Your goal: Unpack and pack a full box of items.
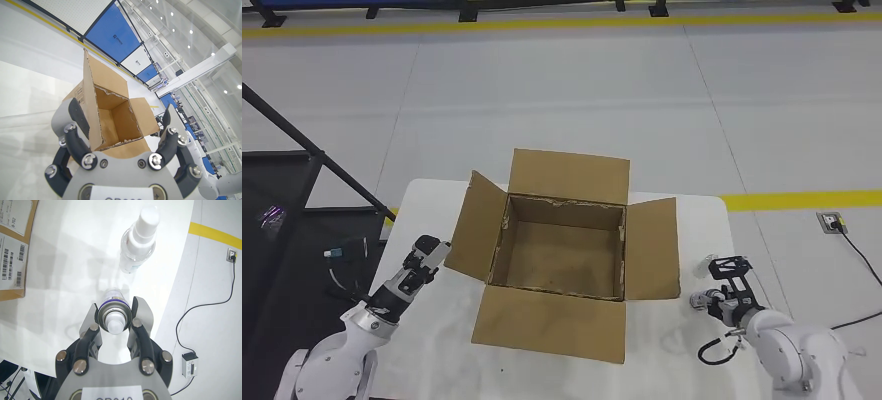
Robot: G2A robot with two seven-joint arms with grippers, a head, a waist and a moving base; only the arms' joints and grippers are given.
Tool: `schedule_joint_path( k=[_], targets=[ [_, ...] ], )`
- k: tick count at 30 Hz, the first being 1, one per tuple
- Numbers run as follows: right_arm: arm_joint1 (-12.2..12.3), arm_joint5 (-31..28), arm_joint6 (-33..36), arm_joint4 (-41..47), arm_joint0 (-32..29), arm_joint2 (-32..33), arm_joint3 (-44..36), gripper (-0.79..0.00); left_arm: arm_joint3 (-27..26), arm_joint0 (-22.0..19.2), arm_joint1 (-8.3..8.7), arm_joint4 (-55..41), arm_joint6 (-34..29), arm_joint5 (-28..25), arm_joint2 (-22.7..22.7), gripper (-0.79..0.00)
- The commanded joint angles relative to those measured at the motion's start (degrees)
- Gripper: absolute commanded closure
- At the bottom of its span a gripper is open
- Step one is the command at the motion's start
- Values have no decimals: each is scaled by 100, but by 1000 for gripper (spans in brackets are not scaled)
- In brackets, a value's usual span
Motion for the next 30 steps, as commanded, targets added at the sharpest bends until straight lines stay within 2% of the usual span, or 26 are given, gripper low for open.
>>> schedule_joint_path(
  k=[1,3,5,10,13,17,20,22,25,30],
  targets=[
    [7,15,3,8,24,-20,31,-391,0,0,0,0,0,0,0,-785],
    [15,32,-10,41,35,-31,29,-705,0,0,0,0,0,0,0,-785],
    [23,40,-41,102,16,-18,-59,-785,0,0,0,0,0,0,0,-785],
    [46,73,-110,261,-104,67,-554,-785,0,0,0,0,0,0,0,-785],
    [50,279,-294,386,-202,186,-1152,-785,0,0,0,0,0,0,0,-785],
    [37,519,-731,975,-427,456,-2270,-785,0,0,0,0,0,0,0,-785],
    [34,503,-838,1550,-398,464,-2768,-785,0,0,0,0,0,0,0,-785],
    [45,356,-571,2004,-160,267,-2654,-785,0,0,0,0,0,0,0,-785],
    [69,452,170,2156,617,-209,-2000,-785,0,0,0,0,0,0,0,-785],
    [41,746,536,2292,1697,-975,-683,-785,0,0,0,0,0,0,0,-785]
  ],
)
